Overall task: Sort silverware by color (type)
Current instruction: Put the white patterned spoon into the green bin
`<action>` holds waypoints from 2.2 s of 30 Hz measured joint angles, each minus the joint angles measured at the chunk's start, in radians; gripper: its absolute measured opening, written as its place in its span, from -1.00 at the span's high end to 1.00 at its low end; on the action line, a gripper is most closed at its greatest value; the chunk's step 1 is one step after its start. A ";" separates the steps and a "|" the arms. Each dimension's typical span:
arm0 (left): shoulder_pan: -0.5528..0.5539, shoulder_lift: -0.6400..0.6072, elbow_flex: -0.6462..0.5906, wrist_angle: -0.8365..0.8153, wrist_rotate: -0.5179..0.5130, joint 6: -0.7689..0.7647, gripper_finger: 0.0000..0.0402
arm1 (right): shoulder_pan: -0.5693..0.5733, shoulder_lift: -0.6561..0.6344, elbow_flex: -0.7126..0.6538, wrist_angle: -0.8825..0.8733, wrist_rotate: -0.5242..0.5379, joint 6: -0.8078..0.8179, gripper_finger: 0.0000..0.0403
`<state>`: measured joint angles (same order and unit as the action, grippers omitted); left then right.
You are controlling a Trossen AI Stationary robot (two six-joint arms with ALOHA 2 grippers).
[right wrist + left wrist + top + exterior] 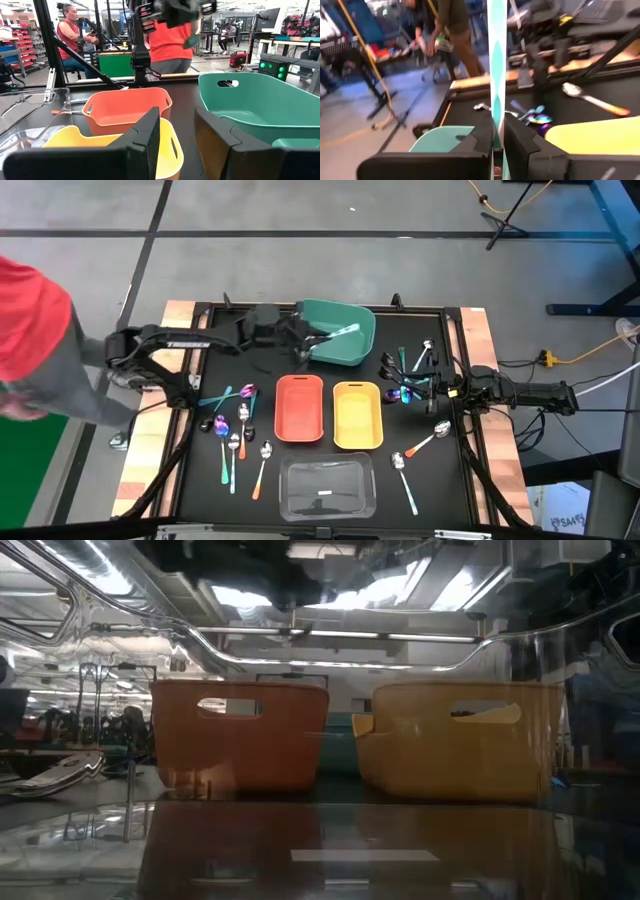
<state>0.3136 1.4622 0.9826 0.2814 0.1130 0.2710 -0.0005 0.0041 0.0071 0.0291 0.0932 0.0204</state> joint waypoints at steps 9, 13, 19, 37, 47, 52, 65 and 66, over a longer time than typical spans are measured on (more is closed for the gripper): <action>0.096 0.232 0.149 -0.147 -0.001 0.001 0.88 | 0.000 0.000 0.000 0.000 0.000 0.000 0.44; 0.141 0.307 0.151 -0.147 0.000 0.000 0.87 | 0.000 0.000 0.000 0.000 0.000 0.000 0.44; 0.186 0.394 0.151 -0.148 0.010 -0.002 0.87 | 0.000 0.000 0.000 0.000 0.000 0.000 0.44; 0.197 0.431 0.151 -0.142 0.012 -0.031 0.87 | 0.000 0.000 0.000 0.000 0.000 0.000 0.44; 0.197 0.431 0.151 -0.142 0.008 -0.031 0.83 | 0.000 0.000 0.000 0.000 0.000 0.000 0.44; 0.197 0.431 0.151 -0.142 0.008 -0.031 0.73 | 0.000 0.000 0.000 0.000 0.000 0.000 0.44; 0.197 0.431 0.151 -0.140 0.007 -0.031 0.66 | 0.000 0.000 0.000 0.000 0.000 0.000 0.44; 0.197 0.431 0.151 -0.140 0.007 -0.031 0.66 | 0.000 0.000 0.000 0.000 0.000 0.000 0.44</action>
<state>0.5110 1.8931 1.1336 0.1417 0.1200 0.2398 -0.0002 0.0044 0.0071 0.0292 0.0933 0.0204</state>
